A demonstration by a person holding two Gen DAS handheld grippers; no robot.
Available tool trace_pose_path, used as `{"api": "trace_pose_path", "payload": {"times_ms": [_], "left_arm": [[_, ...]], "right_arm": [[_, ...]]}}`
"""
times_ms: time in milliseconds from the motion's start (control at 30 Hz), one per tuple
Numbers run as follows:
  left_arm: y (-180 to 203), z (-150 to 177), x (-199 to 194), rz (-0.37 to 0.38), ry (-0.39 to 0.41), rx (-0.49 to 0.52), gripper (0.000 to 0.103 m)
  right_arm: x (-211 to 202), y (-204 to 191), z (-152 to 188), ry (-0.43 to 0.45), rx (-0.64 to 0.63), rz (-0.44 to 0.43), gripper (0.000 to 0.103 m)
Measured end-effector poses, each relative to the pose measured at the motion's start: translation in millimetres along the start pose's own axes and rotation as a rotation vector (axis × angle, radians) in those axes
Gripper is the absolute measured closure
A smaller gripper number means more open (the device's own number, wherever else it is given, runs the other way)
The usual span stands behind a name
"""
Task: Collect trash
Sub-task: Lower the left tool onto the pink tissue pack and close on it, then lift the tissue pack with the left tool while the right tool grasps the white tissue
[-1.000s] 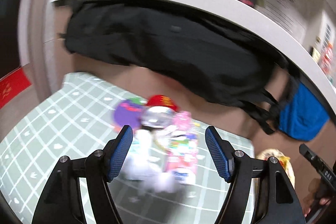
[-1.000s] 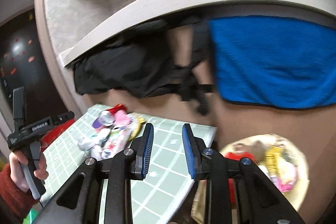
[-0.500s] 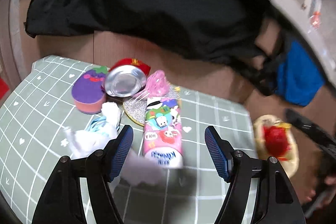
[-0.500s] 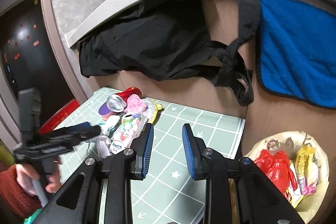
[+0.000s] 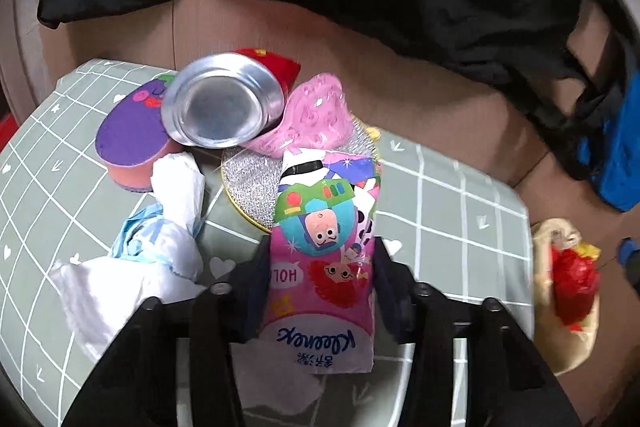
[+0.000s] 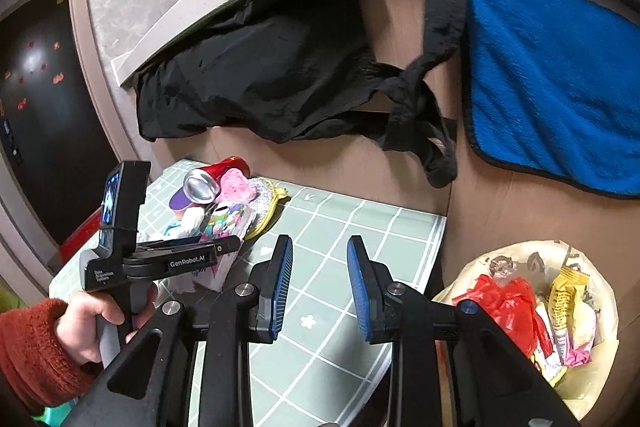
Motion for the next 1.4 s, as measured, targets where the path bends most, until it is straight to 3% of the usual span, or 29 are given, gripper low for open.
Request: {"api": "trace_pose_path", "payload": {"times_ms": [300,433,567,800,967,1200,1400], "left_arm": [[-40,-18,-132,0.152,0.159,-0.123,0.062],[-79,-23,-169,0.132,0.208,-0.164,0.062],[-129,-16,-196,0.009,0.278,-0.181,0.062],[-169,16,-204,-0.042,0.276,-0.227,0.062],[-182,35,-200,-0.059,0.255,-0.255,0.062],[-193,46,-195,-0.065,0.232,-0.276,0.062],[-189,44,-191,-0.065,0.232,-0.278,0.062]], "right_arm": [[12,-57,-13,-0.020,-0.102,-0.088,0.073],[30,-98,-12,-0.072,-0.167,-0.164,0.070],[59,-151,6,-0.173,-0.317,-0.229,0.070],[107,-208,33,-0.276,-0.453,-0.267,0.070],[142,-207,14,-0.239,-0.328,-0.220,0.070],[192,-204,21,-0.331,-0.262,-0.172,0.070],[202,-197,29,-0.382,-0.159,-0.216,0.066]]}}
Point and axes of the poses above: each gripper's, at about its wrist camera, not at the fingertips, and x roughly the way its jaws point, y to its right, z to its underside, the point moved 10 cm from there along x, roughly the way its jaws point, and after that the axes turned 2 degrees about -y, right-handed, at the moved point
